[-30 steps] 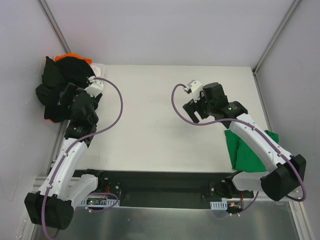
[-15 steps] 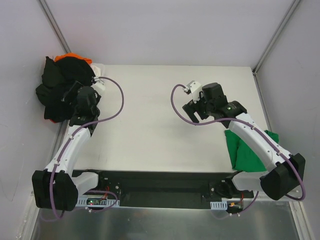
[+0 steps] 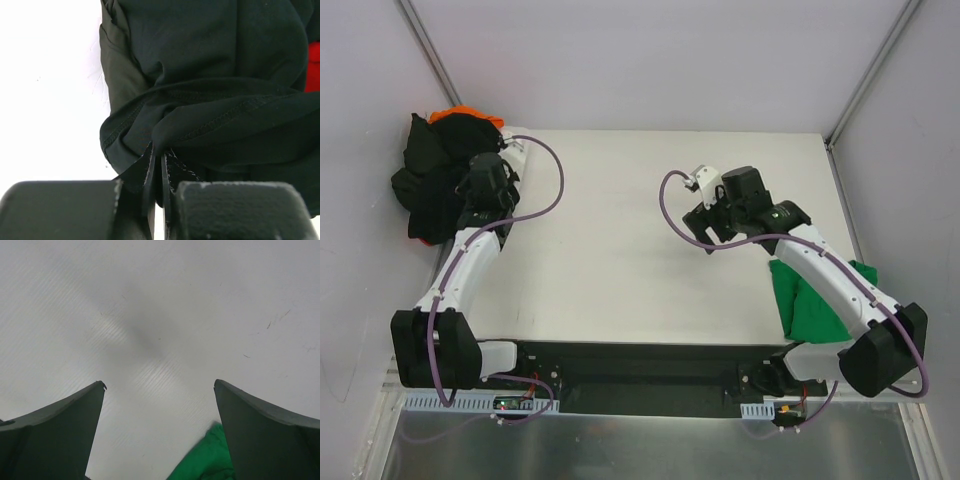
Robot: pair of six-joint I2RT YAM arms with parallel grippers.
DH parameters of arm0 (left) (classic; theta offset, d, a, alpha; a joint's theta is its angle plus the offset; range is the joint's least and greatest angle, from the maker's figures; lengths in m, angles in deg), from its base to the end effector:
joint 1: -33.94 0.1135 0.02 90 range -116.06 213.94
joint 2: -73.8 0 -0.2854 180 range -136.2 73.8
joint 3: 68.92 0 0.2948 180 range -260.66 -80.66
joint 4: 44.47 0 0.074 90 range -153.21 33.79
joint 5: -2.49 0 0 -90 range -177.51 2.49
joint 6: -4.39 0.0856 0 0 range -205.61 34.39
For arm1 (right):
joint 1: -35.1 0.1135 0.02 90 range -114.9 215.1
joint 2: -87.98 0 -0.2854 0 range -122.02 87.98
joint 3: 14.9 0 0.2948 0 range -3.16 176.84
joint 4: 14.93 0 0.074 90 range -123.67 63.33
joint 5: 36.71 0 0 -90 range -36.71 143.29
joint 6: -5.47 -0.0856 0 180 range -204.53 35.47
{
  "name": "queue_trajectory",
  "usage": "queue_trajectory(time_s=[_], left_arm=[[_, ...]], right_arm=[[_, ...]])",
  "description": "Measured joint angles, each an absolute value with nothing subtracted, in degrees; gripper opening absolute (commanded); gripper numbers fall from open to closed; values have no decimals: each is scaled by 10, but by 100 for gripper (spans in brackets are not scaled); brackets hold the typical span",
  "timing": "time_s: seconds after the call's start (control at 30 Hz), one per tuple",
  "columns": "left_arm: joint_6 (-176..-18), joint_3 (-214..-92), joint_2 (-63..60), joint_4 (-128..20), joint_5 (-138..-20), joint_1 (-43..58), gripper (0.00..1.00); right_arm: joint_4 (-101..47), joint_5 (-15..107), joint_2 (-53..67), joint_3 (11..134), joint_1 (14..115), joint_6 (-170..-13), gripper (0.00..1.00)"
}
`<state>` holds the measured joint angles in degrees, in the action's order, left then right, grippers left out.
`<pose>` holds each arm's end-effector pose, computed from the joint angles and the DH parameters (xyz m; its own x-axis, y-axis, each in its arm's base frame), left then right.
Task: Fold and stack the t-shirts
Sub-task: Grab crumpled tshirt from bin with the left arm
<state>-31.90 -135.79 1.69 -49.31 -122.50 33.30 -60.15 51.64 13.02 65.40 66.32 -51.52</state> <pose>0.3683 0.0450 0.3330 -0.5513 0.6665 -0.5018 -0.1877 0.4870 0.8530 0.3082 0.1897 0.3142 -0.1673 -0.7382 -0.6536 -0.7490 0.5262 -0.4026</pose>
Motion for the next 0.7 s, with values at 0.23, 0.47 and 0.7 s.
queue_trajectory(time_s=[0.23,0.47,0.7], left_arm=[[-333,-1359,16,-494,-1215,333,0],[-379,-1432,43,-529,-1175,333,0],[-487,-1620,70,-610,-1068,306,0]], right_arm=[[-605,511,124,654,663,-515,96],[-607,508,116,654,663,-515,96],[-609,506,96,660,663,-515,96]])
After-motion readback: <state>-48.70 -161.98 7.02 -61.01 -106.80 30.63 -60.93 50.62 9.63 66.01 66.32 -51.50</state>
